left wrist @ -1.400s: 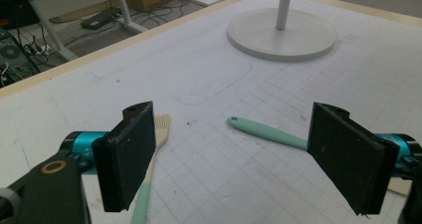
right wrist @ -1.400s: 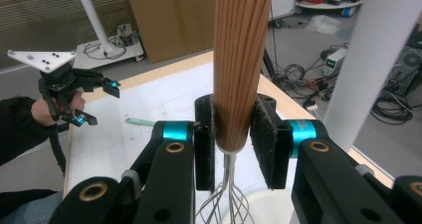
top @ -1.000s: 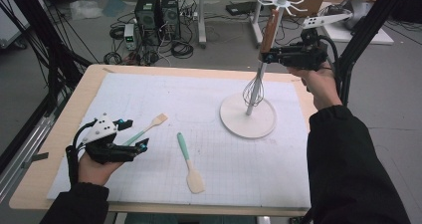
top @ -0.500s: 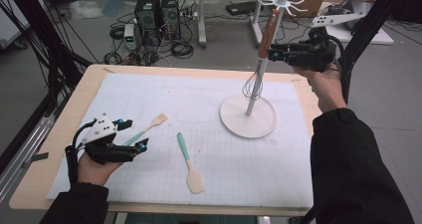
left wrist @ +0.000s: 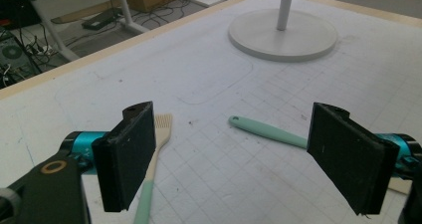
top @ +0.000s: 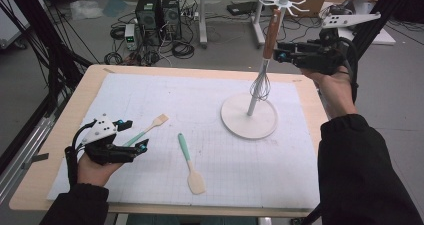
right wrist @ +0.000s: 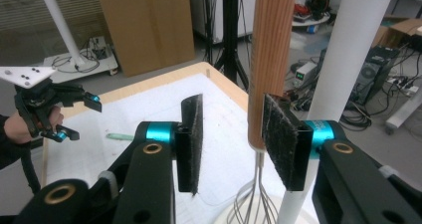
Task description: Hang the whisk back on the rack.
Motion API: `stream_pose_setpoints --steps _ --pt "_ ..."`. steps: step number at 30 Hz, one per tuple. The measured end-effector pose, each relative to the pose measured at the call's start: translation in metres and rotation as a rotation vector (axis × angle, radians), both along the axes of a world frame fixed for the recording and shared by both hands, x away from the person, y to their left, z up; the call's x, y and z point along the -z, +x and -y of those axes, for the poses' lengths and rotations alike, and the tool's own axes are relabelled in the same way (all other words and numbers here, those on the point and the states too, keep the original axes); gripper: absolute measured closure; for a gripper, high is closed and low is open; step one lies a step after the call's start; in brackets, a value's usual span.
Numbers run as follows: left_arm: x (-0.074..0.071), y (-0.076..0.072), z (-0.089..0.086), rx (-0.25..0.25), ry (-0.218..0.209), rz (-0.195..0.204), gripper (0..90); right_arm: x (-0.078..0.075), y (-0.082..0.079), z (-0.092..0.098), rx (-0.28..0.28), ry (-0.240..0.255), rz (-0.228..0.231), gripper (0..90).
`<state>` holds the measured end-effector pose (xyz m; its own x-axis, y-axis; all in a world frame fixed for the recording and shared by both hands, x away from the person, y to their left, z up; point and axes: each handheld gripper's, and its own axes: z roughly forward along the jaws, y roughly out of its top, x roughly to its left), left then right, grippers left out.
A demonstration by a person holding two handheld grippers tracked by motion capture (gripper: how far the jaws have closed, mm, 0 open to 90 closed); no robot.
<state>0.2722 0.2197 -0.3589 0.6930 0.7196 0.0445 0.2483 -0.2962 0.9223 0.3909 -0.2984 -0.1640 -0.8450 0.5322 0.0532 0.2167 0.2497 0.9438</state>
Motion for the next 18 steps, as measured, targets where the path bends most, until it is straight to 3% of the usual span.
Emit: stream_pose_setpoints --steps 6,18 --pt "0.0 0.0 0.0 -0.001 0.0 0.001 19.6 -0.003 -0.005 0.0 -0.013 0.004 0.008 63.3" --pt "0.0 0.0 0.0 0.001 0.003 0.0 19.6 -0.011 -0.011 0.003 -0.043 0.007 0.026 81.8"
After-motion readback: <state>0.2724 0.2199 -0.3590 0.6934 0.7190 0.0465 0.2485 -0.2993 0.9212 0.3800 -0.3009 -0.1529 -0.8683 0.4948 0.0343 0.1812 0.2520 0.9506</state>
